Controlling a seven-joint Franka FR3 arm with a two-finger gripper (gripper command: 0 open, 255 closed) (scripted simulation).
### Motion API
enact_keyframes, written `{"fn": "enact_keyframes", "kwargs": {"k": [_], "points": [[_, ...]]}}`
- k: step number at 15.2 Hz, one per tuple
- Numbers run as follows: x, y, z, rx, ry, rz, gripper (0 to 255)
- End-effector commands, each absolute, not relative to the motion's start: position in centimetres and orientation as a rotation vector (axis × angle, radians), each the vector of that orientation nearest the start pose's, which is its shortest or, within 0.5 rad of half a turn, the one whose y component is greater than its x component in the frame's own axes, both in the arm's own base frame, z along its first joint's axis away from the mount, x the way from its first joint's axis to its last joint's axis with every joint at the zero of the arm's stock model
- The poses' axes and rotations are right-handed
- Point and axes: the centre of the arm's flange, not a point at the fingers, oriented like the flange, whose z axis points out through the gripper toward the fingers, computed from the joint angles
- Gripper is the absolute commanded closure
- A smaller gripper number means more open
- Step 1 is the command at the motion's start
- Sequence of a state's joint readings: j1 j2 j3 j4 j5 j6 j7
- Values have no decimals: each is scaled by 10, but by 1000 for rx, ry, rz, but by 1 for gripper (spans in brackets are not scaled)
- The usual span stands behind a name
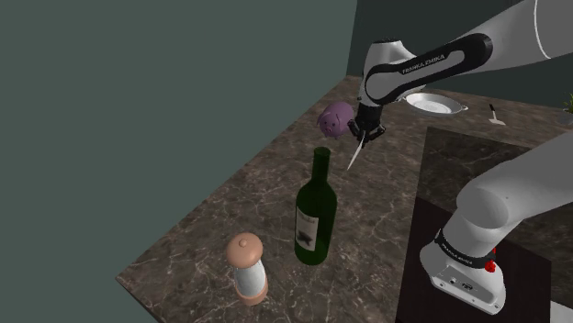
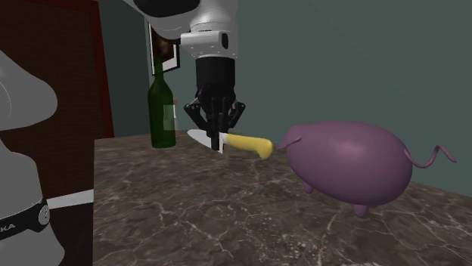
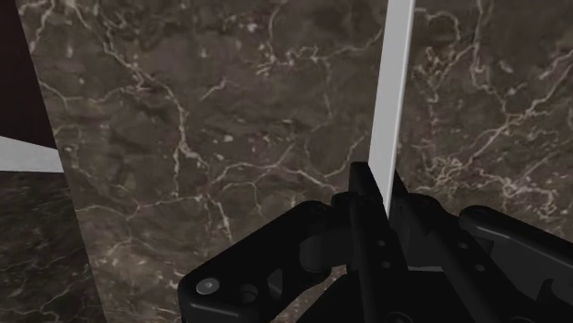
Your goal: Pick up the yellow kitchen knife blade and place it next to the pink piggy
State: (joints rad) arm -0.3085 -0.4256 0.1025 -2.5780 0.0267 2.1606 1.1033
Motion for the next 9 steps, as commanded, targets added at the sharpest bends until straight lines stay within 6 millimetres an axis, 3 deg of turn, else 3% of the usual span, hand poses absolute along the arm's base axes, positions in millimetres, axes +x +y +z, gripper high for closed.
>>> {"fn": "enact_keyframes", "kwargs": {"k": [1,9], "points": [[392,-81,395,-2481,1952,-24,255],[392,-81,352,-2481,1952,-24,255]]}}
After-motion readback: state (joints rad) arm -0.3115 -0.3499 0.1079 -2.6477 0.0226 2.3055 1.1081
